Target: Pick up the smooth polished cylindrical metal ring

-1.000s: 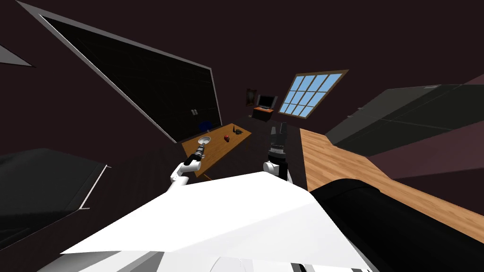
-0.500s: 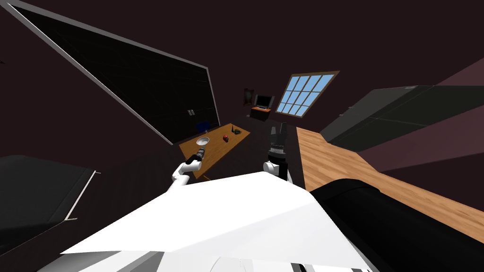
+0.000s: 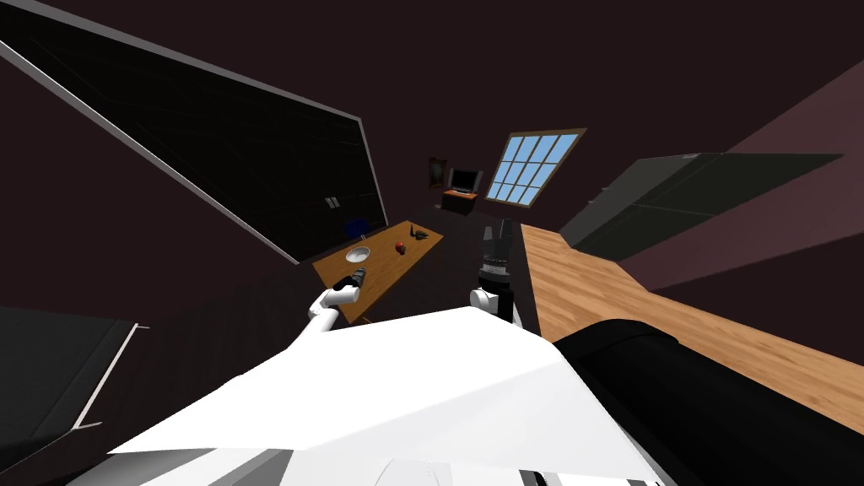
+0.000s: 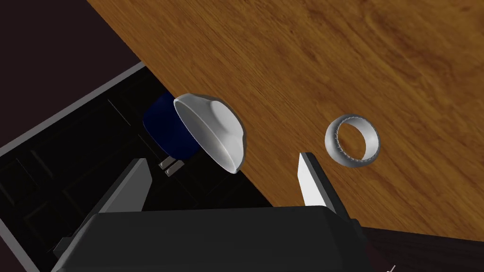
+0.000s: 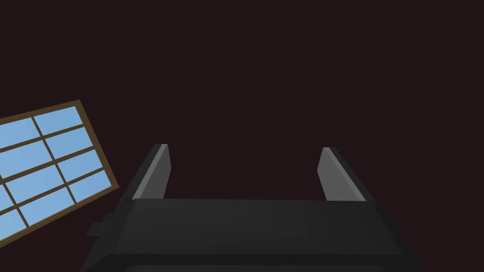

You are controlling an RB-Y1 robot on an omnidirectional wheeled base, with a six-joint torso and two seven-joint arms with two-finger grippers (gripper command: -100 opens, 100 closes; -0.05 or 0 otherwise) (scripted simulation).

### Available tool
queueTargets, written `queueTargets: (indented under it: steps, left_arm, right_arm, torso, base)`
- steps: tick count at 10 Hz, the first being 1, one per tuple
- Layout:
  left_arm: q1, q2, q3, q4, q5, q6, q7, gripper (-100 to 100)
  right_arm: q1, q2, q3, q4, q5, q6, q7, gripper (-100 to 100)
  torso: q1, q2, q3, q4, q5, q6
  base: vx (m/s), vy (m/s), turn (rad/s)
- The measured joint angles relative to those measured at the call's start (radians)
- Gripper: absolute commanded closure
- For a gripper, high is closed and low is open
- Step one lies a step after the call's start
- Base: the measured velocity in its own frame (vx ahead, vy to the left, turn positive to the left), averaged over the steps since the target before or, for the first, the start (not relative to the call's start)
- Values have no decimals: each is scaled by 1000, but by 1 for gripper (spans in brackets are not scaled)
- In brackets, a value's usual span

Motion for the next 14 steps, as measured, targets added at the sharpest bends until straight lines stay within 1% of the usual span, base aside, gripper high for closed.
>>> queueTargets:
  steps: [1,2,3,4,5,6,7,8,10,11,12,13,14]
  left_arm:
    - [-1,6,-3,11,7,19,0,-100]
    - [-11,15,-7,32,18,37,-1,-100]
    - [-21,18,-8,57,22,44,-1,-100]
    - [-40,22,-11,101,28,49,-1,-100]
    - [-48,30,-14,120,37,75,-1,-100]
    - [-68,37,-19,164,49,93,-2,-100]
    - [-85,40,-23,215,57,98,-3,-100]
    - [-85,43,-24,222,60,108,-4,-100]
    - [-85,49,-28,234,68,143,-2,-100]
    - [-94,51,-29,250,68,172,2,-100]
    - [-98,50,-31,267,68,188,6,-100]
    - [-98,50,-31,269,68,190,7,0]
    - [-98,50,-31,269,68,190,7,-100]
  right_arm:
    - [0,0,0,0,0,0,0,0]
    - [0,0,0,0,0,0,0,0]
    - [0,0,0,0,0,0,0,0]
    - [0,0,0,0,0,0,0,0]
    - [0,0,0,0,0,0,0,0]
    - [0,0,0,0,0,0,0,0]
    - [0,0,0,0,0,0,0,0]
    - [0,0,0,0,0,0,0,0]
    - [0,0,0,0,0,0,0,0]
    - [0,0,0,0,0,0,0,0]
    - [0,0,0,0,0,0,0,0]
    - [0,0,0,0,0,0,0,0]
    - [0,0,0,0,0,0,0,0]
  torso:
    - [0,0,0,0,0,-1]
    - [0,0,0,0,0,0]
    - [-1,0,0,0,0,-1]
    - [-1,-1,0,0,0,0]
    - [0,0,0,0,0,0]
    - [1,0,0,0,0,0]
    - [1,-1,-1,0,0,-1]
    - [0,-1,0,0,0,-1]
    - [-1,0,0,0,0,-1]
    - [0,-1,-1,0,0,0]
    - [0,-1,-1,0,0,-1]
    - [-2,-1,0,0,0,-1]
    - [-3,-1,0,0,-1,-1]
  base:
    - [3,44,-82]
    - [4,34,-42]
    - [3,37,-81]
    - [-2,58,-133]
    - [0,65,-139]
    - [12,70,-103]
    - [8,52,-22]
    - [-2,39,-49]
    - [8,53,-83]
    - [13,61,-77]
    - [4,26,-13]
    - [1,5,2]
    - [40,13,-17]
